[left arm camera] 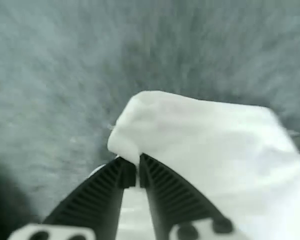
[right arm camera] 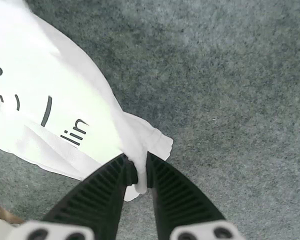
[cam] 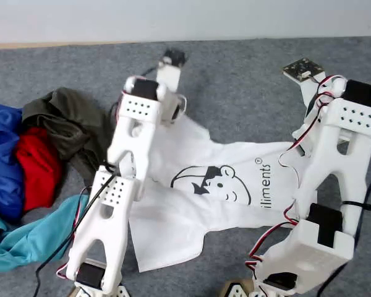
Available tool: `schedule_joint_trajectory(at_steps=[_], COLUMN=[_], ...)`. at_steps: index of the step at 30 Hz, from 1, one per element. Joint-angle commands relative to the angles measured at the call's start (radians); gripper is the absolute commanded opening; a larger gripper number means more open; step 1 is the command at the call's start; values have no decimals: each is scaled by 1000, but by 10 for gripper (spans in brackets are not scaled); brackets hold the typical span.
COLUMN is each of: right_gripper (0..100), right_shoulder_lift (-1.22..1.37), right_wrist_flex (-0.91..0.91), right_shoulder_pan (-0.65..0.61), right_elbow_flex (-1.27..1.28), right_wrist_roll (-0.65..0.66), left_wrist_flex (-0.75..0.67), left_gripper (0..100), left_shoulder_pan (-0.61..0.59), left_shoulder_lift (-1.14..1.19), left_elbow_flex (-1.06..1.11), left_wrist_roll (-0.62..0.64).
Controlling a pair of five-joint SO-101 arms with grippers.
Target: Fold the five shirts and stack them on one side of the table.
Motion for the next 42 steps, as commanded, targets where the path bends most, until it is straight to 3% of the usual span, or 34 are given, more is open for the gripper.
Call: schedule_joint_trajectory(at_steps=[1, 5, 10, 22, 33, 42], right_gripper=[9, 9, 9, 9, 9, 9], right_shoulder_lift=[-39, -108, -242, -567, -460, -176], right_wrist_flex=[8, 4, -42, -120, -240, -458], right_shoulder_pan=[15, 10, 18, 45, 73, 73], right_elbow_flex=[-11, -11, -11, -6, 37, 49], right_wrist_roll=[9, 6, 2, 6, 6, 3], left_wrist_flex=[29, 28, 25, 21, 17, -146], left_gripper=[2, 2, 2, 2, 2, 2], left_shoulder_pan=[-5, -20, -28, -26, -26, -66], left_shoulder_lift=[-180, -302, -456, -752, -677, -391], left_elbow_flex=[-39, -41, -41, -38, 10, 19], left_wrist_roll=[28, 132, 175, 175, 175, 175])
